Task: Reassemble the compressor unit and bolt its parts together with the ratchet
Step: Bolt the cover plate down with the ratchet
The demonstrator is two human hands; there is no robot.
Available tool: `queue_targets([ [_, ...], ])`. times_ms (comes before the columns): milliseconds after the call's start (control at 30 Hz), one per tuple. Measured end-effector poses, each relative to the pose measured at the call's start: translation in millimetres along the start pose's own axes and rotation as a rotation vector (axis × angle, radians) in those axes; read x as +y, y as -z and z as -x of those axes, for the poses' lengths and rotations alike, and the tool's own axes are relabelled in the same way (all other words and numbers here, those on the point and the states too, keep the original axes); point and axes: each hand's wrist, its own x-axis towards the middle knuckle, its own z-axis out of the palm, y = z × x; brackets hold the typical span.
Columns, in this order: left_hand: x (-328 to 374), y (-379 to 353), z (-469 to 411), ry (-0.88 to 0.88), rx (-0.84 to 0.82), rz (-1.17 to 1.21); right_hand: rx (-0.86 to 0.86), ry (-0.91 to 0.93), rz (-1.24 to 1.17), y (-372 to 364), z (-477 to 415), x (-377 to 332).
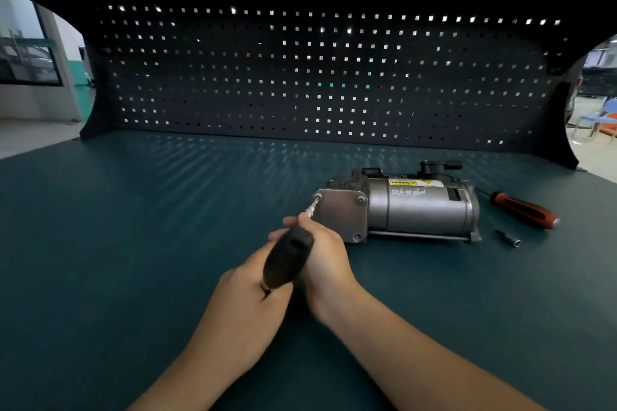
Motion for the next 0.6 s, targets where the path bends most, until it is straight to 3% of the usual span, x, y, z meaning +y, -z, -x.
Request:
queue_targets([
  [167, 2.0, 0.3, 0.3, -0.049, 0.027, -0.093, -0.011, 0.02, -0.029, -1.4, -0.9, -0.7],
  [300, 1.5, 0.8, -1.4, -0.204, 0.035, -0.396, -0.027, -0.025, -0.036, -3.1, -3.0, -6.7],
  [433, 9.8, -3.1, -4.7, -0.193, -0.001, -0.634, -0.043, -0.057, -0.046, -0.9, -2.6, -9.9],
  [500, 14.7, -1.3, -9.1, -0.15, 0.016, -0.587, -0.051, -0.068, -0.072, -0.7, -2.4, -10.6],
  [600, 20.8, 3.8, -14.9, -0.04, 0.035, -0.315, -0.072, -0.051, -0.096, 1.9, -4.0, -8.7],
])
